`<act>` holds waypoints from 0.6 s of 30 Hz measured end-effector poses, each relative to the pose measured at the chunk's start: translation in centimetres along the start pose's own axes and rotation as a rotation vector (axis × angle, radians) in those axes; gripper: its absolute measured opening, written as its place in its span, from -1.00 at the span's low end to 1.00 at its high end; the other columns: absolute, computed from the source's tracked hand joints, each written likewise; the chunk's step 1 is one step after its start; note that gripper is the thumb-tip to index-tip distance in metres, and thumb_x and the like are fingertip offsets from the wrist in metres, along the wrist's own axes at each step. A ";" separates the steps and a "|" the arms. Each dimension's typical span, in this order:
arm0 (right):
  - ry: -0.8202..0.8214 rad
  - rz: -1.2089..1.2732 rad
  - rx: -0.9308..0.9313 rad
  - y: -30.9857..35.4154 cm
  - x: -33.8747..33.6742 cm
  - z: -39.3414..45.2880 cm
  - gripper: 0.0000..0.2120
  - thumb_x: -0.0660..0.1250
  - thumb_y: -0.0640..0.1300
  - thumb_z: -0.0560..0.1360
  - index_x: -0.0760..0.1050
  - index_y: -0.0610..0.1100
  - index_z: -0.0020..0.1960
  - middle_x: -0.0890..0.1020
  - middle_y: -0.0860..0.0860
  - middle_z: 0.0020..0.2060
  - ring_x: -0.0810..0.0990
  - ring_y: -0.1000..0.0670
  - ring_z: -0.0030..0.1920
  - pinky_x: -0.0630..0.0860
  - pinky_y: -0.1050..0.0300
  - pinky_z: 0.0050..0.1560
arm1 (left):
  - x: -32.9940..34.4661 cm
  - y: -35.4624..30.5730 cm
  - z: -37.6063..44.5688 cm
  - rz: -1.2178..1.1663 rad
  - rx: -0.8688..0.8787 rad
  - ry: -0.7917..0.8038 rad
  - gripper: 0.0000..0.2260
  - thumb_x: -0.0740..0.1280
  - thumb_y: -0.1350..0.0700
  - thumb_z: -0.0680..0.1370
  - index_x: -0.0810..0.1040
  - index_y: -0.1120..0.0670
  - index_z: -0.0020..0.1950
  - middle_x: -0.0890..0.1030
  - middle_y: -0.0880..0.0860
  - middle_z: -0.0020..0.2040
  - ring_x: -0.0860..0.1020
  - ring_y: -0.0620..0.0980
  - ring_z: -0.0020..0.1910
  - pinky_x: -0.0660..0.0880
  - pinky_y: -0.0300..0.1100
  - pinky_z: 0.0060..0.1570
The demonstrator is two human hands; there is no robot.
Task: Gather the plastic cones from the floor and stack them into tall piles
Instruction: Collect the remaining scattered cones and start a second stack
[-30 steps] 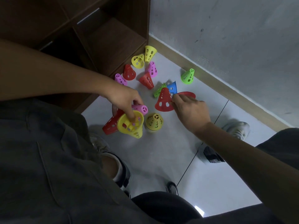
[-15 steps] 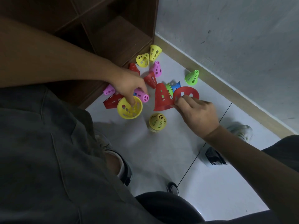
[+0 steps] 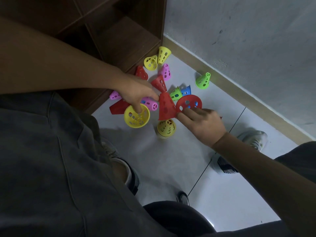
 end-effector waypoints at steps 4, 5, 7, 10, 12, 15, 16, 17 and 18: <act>0.030 0.026 -0.049 0.9 0.4 -0.4 -0.79 0.44 -0.31 0.44 0.63 -0.18 0.07 0.65 -0.12 -0.15 0.68 -0.14 -0.23 0.59 0.09 -0.35 | 0.5 -0.5 -0.1 0.013 0.011 0.013 -0.33 0.46 -0.08 0.53 0.25 -0.07 0.57 0.37 -0.02 0.05 0.42 -0.03 -0.05 0.32 -0.25 -0.31; 0.057 0.038 -0.051 1.0 0.8 -0.6 -0.72 0.49 -0.31 0.40 0.62 -0.19 0.10 0.66 -0.14 -0.13 0.69 -0.17 -0.20 0.62 0.05 -0.34 | 0.5 -0.7 -0.1 0.034 0.014 0.019 -0.32 0.45 -0.09 0.53 0.23 -0.09 0.58 0.36 -0.02 0.06 0.41 -0.04 -0.05 0.34 -0.21 -0.28; 0.122 0.060 -0.046 1.3 1.9 -1.3 -0.57 0.57 -0.29 0.34 0.55 -0.20 0.17 0.67 -0.18 -0.06 0.71 -0.23 -0.13 0.67 -0.05 -0.33 | 0.8 -0.5 0.1 0.076 0.007 0.034 -0.31 0.44 -0.11 0.54 0.21 -0.11 0.59 0.40 0.01 0.13 0.41 -0.03 -0.01 0.40 -0.14 -0.18; 0.191 0.079 -0.032 1.3 3.4 -2.5 -0.37 0.65 -0.24 0.28 0.42 -0.19 0.25 0.67 -0.18 -0.01 0.71 -0.25 -0.08 0.69 -0.11 -0.27 | 1.3 -1.0 0.0 0.144 0.024 0.044 -0.33 0.44 -0.11 0.54 0.22 -0.16 0.58 0.41 0.02 0.18 0.43 -0.01 0.02 0.38 -0.15 -0.17; 0.201 0.081 -0.041 1.5 3.8 -3.2 -0.32 0.65 -0.25 0.26 0.40 -0.19 0.27 0.68 -0.17 -0.01 0.71 -0.23 -0.09 0.69 -0.06 -0.25 | 2.0 -0.8 0.1 0.116 0.032 0.033 -0.43 0.49 -0.07 0.51 0.36 -0.27 0.46 0.49 -0.02 0.22 0.48 -0.10 -0.02 0.40 -0.24 -0.19; 0.236 0.114 -0.055 2.1 4.7 -4.1 -0.28 0.65 -0.28 0.20 0.40 -0.19 0.27 0.67 -0.16 -0.05 0.70 -0.19 -0.20 0.62 0.05 -0.34 | 2.5 -0.9 0.1 0.125 0.077 0.050 -0.41 0.49 -0.11 0.50 0.32 -0.33 0.46 0.51 -0.05 0.20 0.49 -0.13 -0.05 0.40 -0.30 -0.21; 0.263 0.145 -0.039 2.1 5.2 -4.3 -0.27 0.67 -0.29 0.18 0.42 -0.19 0.26 0.67 -0.17 -0.05 0.69 -0.18 -0.22 0.59 0.07 -0.37 | 2.9 -0.6 0.3 0.143 0.074 0.080 -0.32 0.46 -0.14 0.51 0.20 -0.30 0.55 0.46 -0.03 0.16 0.47 -0.10 -0.05 0.40 -0.26 -0.24; 0.298 0.169 -0.010 1.9 5.6 -4.6 -0.29 0.68 -0.28 0.17 0.46 -0.19 0.24 0.67 -0.17 -0.05 0.69 -0.17 -0.23 0.57 0.09 -0.39 | 3.0 -0.7 0.4 0.154 0.060 0.110 -0.27 0.44 -0.15 0.52 0.11 -0.27 0.59 0.42 -0.02 0.13 0.47 -0.08 -0.04 0.39 -0.23 -0.25; 0.323 0.185 0.029 1.6 5.9 -4.8 -0.33 0.69 -0.26 0.18 0.49 -0.18 0.22 0.67 -0.15 -0.04 0.69 -0.15 -0.24 0.56 0.11 -0.39 | 2.7 -0.7 0.4 0.167 0.034 0.105 -0.25 0.43 -0.15 0.53 0.07 -0.26 0.60 0.41 -0.02 0.11 0.47 -0.07 -0.04 0.41 -0.22 -0.25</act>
Point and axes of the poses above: each hand's wrist, its own z-axis towards the middle knuckle, its own x-axis out of the palm, y = z × x, the point moved 9 cm from there along z, towards the middle knuckle
